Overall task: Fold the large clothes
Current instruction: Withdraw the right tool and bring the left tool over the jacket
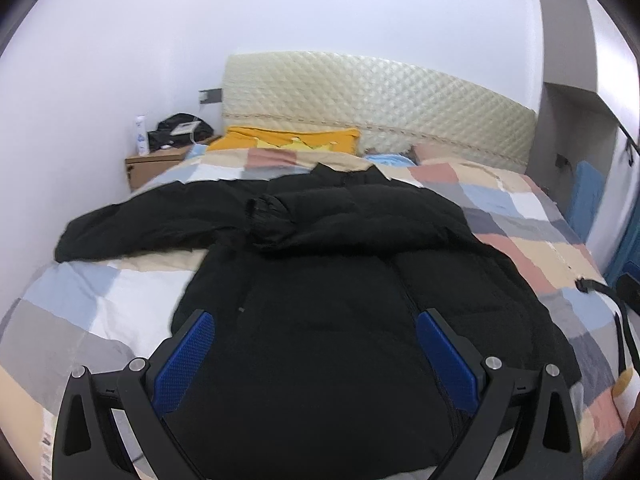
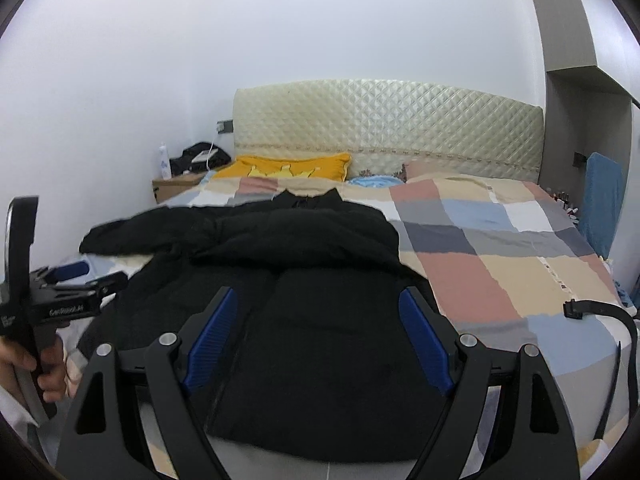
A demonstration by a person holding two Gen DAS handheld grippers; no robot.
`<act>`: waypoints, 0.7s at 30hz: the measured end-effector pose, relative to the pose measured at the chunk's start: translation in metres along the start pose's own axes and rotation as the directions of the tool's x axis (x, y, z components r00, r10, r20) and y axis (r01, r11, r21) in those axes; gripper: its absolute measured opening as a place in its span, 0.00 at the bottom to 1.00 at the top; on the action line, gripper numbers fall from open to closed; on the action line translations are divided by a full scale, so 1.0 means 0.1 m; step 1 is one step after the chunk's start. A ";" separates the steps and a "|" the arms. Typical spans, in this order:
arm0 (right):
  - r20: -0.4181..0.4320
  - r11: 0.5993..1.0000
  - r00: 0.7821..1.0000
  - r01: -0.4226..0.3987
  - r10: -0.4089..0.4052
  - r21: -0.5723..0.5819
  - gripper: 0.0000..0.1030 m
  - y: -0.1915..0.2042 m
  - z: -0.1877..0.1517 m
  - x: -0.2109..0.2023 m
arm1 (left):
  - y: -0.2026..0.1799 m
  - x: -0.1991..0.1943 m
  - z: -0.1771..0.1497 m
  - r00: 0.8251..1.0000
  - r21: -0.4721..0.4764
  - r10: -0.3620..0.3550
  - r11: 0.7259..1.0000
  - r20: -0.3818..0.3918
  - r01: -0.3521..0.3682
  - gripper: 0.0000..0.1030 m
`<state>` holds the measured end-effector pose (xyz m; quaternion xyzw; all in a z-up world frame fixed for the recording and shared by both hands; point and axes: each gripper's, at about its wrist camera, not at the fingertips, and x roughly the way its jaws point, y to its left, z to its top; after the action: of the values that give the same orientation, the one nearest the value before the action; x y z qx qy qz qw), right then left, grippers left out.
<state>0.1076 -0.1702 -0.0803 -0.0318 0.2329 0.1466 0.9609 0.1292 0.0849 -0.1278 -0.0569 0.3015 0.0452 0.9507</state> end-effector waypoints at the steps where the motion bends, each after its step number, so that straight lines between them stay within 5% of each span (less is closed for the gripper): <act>1: -0.006 1.000 1.000 -0.005 0.005 -0.002 0.81 0.00 -0.04 -0.01 | -0.03 0.02 -0.02 1.000 0.006 -0.009 1.000 -0.005 0.009 0.99; 14: -0.029 1.000 0.999 0.023 -0.023 -0.004 0.86 0.08 -0.31 -0.07 | 0.06 0.10 -0.11 0.999 -0.076 -0.039 0.996 -0.004 0.039 0.99; 21: -0.026 0.999 0.999 0.033 -0.033 -0.019 0.90 0.11 -0.36 -0.04 | -0.11 0.14 -0.16 0.999 0.000 -0.038 0.999 -0.014 0.038 0.99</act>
<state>0.0855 -0.1658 -0.1106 -0.0464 0.2436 0.1323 0.9597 0.1329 0.0730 -0.1484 -0.0629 0.3071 0.0267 0.9492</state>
